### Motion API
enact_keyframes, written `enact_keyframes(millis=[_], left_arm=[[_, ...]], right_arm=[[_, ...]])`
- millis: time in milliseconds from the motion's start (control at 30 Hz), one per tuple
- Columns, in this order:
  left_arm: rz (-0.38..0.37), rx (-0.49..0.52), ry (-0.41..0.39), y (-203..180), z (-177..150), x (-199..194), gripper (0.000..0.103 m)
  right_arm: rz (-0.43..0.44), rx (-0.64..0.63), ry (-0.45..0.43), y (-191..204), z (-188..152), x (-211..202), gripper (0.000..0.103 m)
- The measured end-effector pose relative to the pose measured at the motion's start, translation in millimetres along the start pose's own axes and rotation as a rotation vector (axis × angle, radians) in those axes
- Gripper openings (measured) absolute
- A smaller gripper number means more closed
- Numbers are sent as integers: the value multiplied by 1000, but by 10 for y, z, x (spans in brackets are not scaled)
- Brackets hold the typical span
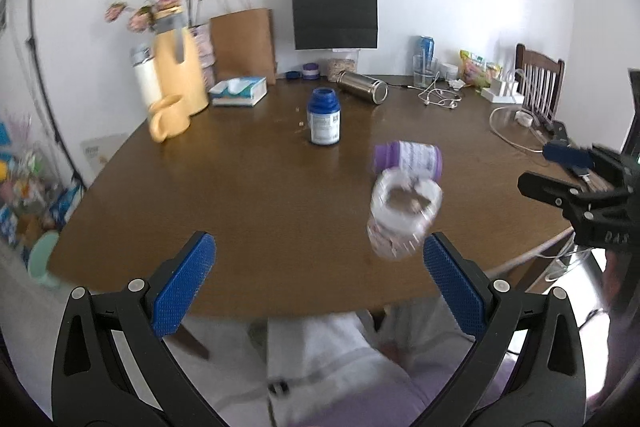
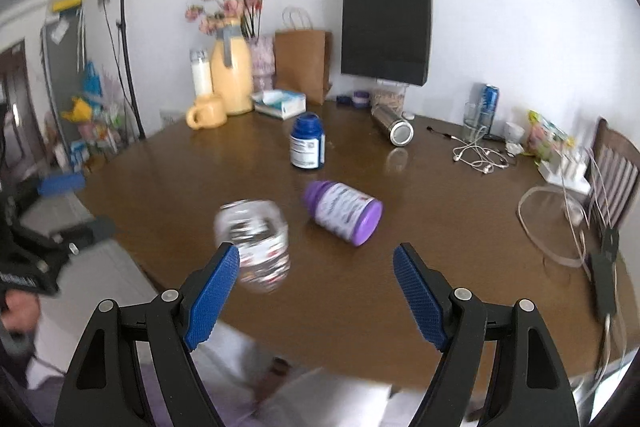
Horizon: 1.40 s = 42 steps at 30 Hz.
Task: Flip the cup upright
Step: 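Reach the right tool to the lying purple bottle and close around it, then lift and rotate the purple bottle with the right tool while the left tool approaches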
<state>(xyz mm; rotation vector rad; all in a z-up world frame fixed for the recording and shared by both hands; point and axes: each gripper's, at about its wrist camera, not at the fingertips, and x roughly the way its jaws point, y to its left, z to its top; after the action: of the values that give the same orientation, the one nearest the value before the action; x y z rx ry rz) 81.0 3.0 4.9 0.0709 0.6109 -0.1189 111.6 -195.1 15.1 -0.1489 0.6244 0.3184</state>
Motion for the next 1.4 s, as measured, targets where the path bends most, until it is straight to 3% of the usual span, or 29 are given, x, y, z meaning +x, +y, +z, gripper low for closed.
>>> enact_keyframes(millis=[200, 267, 633, 700, 800, 1067, 1300, 1400], left_arm=[[-87, -52, 89, 127, 460, 724, 103], [-86, -59, 106, 134, 548, 866, 103], [-162, -108, 233, 97, 836, 1679, 102], [-175, -109, 264, 65, 851, 1842, 101], [-192, -103, 305, 40, 880, 2061, 101], [-279, -133, 400, -36, 999, 2529, 101], [-339, -38, 403, -280, 1082, 2726, 101], [-409, 28, 415, -417, 1116, 2808, 101]], right_arm=[[53, -128, 157, -242, 320, 835, 84], [61, -163, 192, -244, 352, 1051, 84], [193, -266, 399, -196, 449, 2036, 84], [203, -264, 418, -209, 430, 2156, 78], [220, -192, 402, -307, 475, 2268, 71], [225, -8, 376, -614, 605, 2473, 70], [386, 338, 361, -1161, 593, 2634, 70], [446, 500, 336, -1398, 567, 2725, 70]])
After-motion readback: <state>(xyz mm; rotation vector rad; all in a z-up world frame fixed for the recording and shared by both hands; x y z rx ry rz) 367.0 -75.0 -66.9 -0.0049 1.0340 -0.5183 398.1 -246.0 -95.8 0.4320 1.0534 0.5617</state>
